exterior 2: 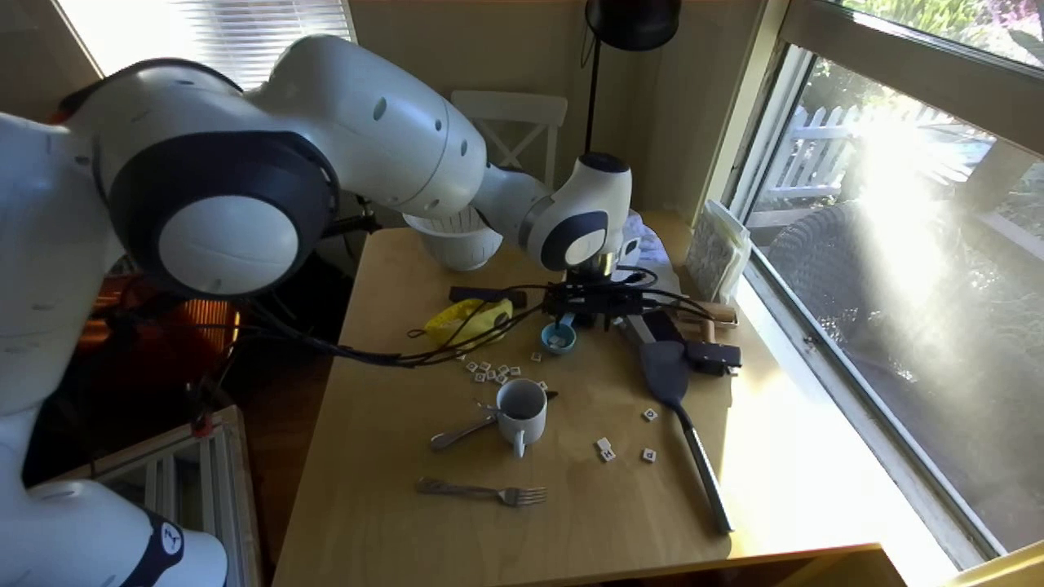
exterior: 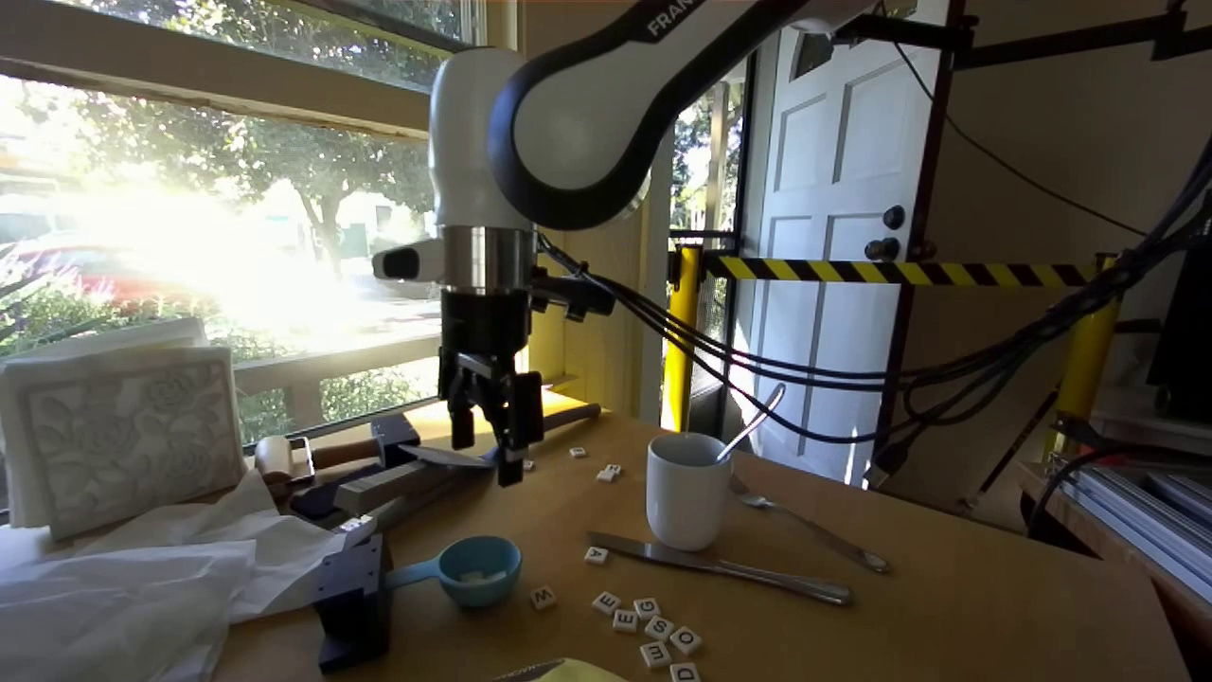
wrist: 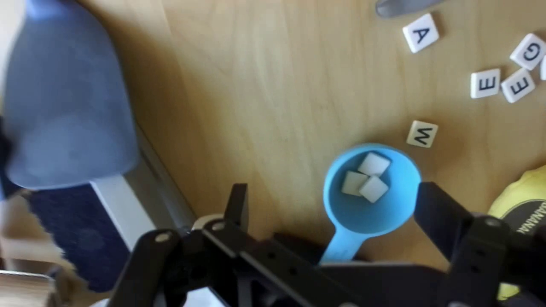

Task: Put the blocks inside the blue cup

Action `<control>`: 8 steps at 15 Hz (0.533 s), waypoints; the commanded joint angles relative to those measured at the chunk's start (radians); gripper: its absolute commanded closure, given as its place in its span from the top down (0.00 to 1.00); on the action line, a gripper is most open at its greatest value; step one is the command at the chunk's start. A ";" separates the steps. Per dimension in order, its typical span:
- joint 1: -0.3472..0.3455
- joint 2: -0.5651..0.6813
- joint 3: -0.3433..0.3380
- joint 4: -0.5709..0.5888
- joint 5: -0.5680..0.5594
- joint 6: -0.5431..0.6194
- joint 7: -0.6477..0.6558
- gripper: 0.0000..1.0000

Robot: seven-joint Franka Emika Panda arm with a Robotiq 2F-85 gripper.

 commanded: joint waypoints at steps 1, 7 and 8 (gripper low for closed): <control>0.002 -0.129 -0.059 -0.084 -0.017 -0.049 0.169 1.00; -0.009 -0.360 -0.114 -0.293 -0.014 -0.118 0.449 1.00; -0.012 -0.389 -0.119 -0.321 -0.005 -0.142 0.488 1.00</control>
